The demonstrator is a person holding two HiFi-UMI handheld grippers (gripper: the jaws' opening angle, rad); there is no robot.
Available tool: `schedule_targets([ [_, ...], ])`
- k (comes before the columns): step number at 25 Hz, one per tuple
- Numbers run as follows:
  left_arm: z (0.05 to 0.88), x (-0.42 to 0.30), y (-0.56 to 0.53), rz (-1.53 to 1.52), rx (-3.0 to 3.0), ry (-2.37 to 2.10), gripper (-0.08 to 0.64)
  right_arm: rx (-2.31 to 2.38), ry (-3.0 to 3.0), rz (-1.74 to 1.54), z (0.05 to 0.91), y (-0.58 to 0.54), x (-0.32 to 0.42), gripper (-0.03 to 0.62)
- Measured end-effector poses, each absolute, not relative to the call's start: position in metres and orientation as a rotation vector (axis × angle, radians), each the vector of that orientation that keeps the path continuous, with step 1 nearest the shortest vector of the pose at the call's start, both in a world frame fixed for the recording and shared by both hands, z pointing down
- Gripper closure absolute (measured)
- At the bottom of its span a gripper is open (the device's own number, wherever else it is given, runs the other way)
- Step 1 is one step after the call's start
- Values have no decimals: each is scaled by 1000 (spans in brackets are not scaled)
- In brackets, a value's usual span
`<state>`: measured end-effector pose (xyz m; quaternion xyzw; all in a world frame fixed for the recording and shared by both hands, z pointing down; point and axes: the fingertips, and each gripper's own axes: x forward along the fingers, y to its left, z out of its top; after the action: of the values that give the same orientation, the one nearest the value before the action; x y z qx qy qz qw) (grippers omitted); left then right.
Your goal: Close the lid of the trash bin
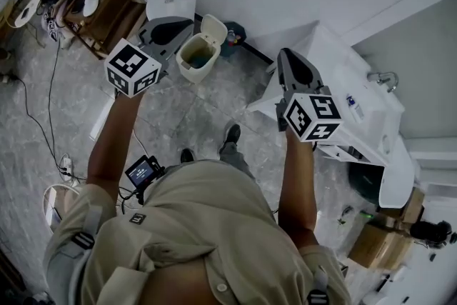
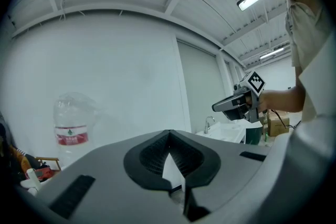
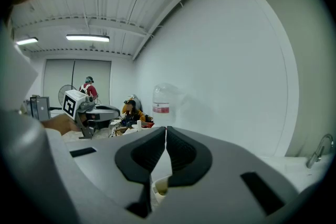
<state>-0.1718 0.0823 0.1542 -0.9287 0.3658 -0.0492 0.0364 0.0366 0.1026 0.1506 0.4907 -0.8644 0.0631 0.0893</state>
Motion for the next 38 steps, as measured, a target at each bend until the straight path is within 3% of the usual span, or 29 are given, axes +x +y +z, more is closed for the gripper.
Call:
schedule_targets([
  [22, 185, -171, -52, -299, -2706, 1577, 546, 985, -2806, 266, 181, -109, 7, 566],
  [38, 184, -100, -131, -409, -2679, 1587, 546, 958, -2863, 370, 192, -197, 73, 566],
])
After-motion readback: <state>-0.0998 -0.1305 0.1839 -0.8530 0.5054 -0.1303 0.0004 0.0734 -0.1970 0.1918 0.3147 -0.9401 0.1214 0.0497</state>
